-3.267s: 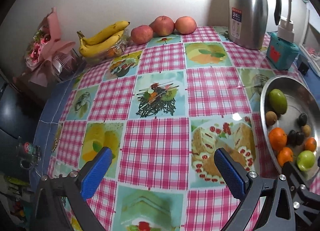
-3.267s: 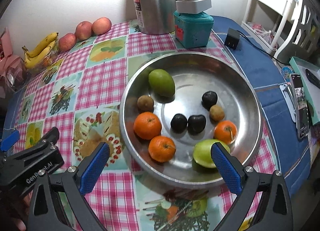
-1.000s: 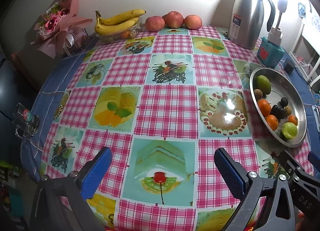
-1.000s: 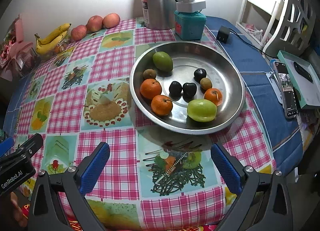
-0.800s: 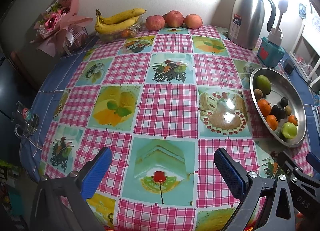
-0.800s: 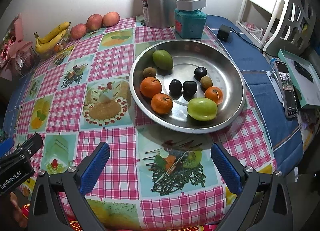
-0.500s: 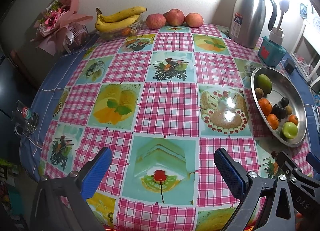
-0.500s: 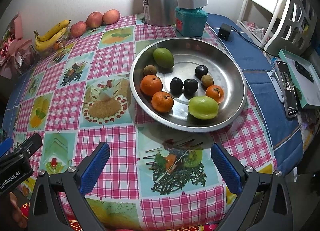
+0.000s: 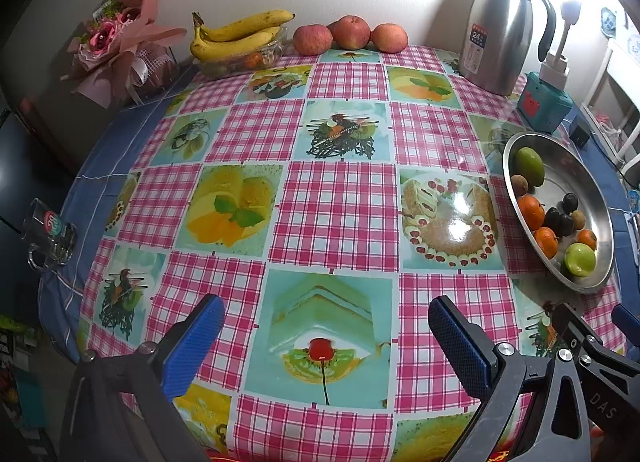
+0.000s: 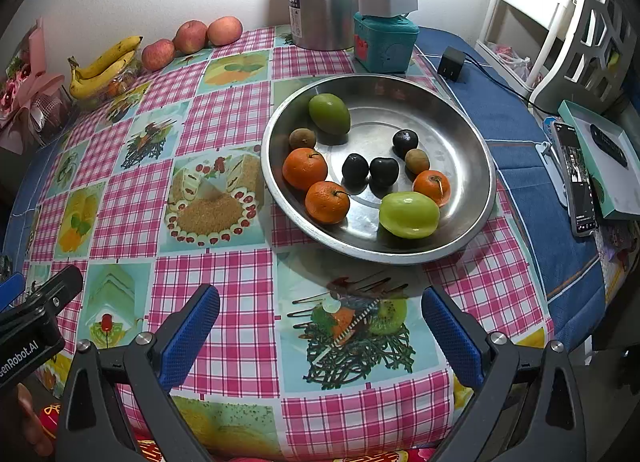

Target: Organize fruits

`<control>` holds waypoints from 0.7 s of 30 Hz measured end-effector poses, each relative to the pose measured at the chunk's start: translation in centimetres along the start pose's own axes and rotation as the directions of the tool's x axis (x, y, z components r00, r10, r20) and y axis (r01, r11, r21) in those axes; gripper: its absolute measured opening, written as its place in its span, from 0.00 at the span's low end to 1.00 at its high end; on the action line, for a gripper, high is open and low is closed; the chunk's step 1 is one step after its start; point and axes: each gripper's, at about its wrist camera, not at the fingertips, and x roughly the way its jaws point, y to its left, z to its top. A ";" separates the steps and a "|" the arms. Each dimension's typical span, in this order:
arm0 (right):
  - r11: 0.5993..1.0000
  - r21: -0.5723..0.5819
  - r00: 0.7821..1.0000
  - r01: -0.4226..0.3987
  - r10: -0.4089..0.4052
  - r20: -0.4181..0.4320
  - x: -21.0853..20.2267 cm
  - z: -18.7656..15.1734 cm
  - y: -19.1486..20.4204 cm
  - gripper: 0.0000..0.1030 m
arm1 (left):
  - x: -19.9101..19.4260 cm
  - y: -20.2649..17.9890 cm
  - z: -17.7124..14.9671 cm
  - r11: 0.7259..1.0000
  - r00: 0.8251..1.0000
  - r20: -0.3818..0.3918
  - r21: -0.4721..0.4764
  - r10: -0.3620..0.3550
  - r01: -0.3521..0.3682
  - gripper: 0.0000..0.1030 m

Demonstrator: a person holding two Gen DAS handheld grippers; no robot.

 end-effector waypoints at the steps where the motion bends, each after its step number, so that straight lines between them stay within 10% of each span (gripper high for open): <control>1: 1.000 0.000 1.000 0.000 0.000 0.000 0.0 0.0 0.0 0.98 | 0.0 0.0 0.0 1.000 1.000 0.000 0.000 0.000 0.000 1.00; 21: 1.000 0.005 1.000 0.000 0.000 -0.002 0.2 -0.3 0.0 0.98 | 0.0 0.0 0.0 1.000 1.000 0.000 0.000 0.000 0.000 1.00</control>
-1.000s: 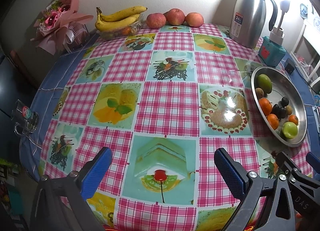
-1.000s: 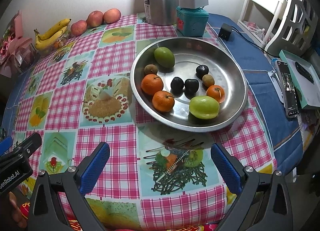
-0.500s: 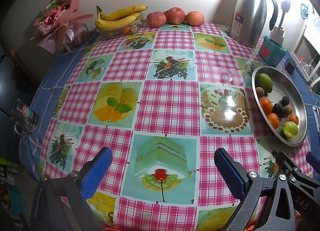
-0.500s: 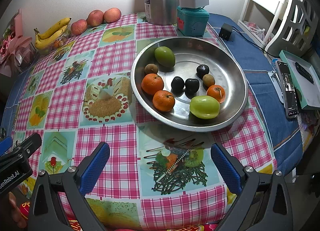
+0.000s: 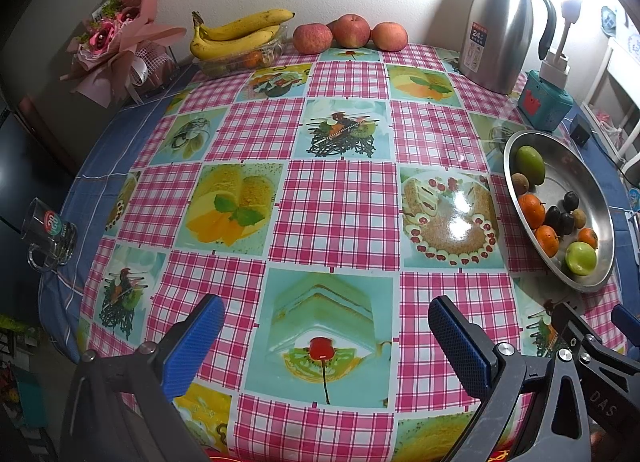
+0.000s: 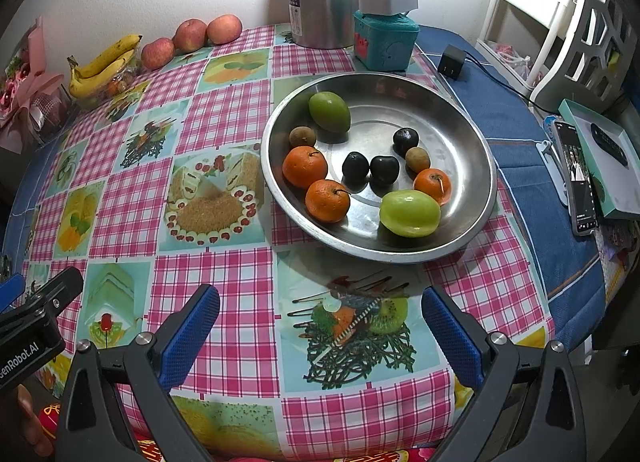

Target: Organize fruits

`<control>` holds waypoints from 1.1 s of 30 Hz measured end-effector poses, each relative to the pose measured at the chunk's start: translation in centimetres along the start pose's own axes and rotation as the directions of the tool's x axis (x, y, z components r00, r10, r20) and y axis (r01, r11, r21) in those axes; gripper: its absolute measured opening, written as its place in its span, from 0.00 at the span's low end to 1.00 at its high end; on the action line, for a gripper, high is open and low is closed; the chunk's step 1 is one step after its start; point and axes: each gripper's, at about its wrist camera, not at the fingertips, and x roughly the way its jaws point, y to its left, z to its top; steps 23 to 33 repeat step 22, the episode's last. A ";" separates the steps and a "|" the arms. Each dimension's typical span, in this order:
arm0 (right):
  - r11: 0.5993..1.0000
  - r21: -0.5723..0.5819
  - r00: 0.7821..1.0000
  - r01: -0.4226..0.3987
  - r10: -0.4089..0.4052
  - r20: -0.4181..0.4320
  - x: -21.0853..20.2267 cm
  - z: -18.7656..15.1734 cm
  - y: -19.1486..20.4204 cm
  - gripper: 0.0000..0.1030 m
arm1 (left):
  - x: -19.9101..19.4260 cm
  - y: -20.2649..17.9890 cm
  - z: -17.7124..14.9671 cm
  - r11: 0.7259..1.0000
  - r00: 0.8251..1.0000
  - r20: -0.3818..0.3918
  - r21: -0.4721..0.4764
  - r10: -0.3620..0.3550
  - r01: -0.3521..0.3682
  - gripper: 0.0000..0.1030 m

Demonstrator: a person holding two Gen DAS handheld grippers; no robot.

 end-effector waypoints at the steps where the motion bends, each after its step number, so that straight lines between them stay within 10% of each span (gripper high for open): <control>1: 1.000 0.002 1.000 0.001 -0.001 -0.003 0.0 -0.1 0.0 0.98 | 0.0 0.0 0.0 1.000 1.000 0.000 0.000 0.000 0.000 1.00; 33: 1.000 -0.002 1.000 0.004 -0.004 -0.016 0.2 0.2 0.1 0.98 | -0.2 0.1 -0.1 1.000 1.000 0.017 -0.005 -0.008 0.008 1.00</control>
